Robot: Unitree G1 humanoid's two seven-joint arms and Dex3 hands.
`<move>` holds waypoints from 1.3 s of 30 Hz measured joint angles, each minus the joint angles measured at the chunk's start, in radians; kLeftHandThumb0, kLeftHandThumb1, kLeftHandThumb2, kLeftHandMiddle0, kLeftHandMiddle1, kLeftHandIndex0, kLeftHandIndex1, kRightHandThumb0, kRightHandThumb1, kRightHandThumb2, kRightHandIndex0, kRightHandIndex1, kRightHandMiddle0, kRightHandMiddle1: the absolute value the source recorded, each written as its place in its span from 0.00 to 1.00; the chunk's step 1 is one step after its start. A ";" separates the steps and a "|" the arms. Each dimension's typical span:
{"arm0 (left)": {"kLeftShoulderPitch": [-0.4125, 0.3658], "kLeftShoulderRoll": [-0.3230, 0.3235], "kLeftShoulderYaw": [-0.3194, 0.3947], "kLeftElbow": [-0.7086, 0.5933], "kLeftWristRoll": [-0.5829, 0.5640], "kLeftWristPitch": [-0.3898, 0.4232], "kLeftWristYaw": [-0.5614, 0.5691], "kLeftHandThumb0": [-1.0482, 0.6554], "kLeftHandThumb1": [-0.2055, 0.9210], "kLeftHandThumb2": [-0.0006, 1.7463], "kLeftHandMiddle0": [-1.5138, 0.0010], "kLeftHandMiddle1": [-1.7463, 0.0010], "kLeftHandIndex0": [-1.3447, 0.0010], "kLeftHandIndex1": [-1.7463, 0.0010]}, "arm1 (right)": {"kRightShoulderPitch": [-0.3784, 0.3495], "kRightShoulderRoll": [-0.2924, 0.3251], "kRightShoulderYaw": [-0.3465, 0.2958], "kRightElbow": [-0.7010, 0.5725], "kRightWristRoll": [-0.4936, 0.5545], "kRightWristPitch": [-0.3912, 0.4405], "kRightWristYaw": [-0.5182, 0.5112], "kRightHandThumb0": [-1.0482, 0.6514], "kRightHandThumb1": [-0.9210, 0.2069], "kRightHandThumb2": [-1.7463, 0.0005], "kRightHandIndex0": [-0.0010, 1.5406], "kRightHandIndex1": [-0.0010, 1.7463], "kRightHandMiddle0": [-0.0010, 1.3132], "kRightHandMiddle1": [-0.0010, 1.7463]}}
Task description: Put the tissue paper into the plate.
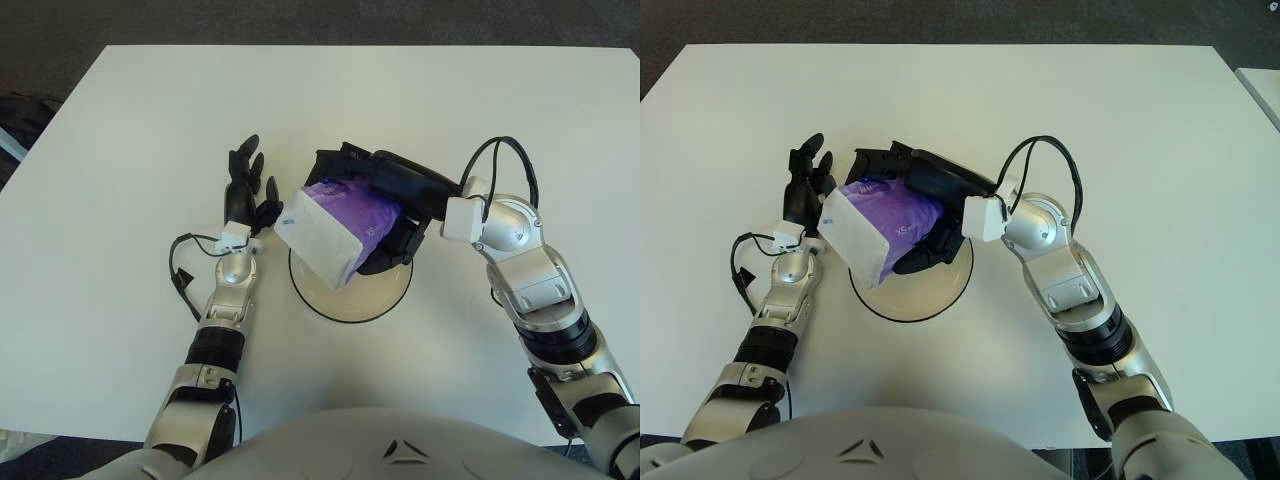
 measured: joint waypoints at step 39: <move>0.103 -0.030 -0.012 -0.140 0.106 -0.018 0.078 0.29 1.00 0.54 0.82 1.00 1.00 0.71 | -0.093 -0.111 -0.011 0.273 -0.084 -0.560 0.091 0.01 0.00 0.65 0.00 0.00 0.00 0.00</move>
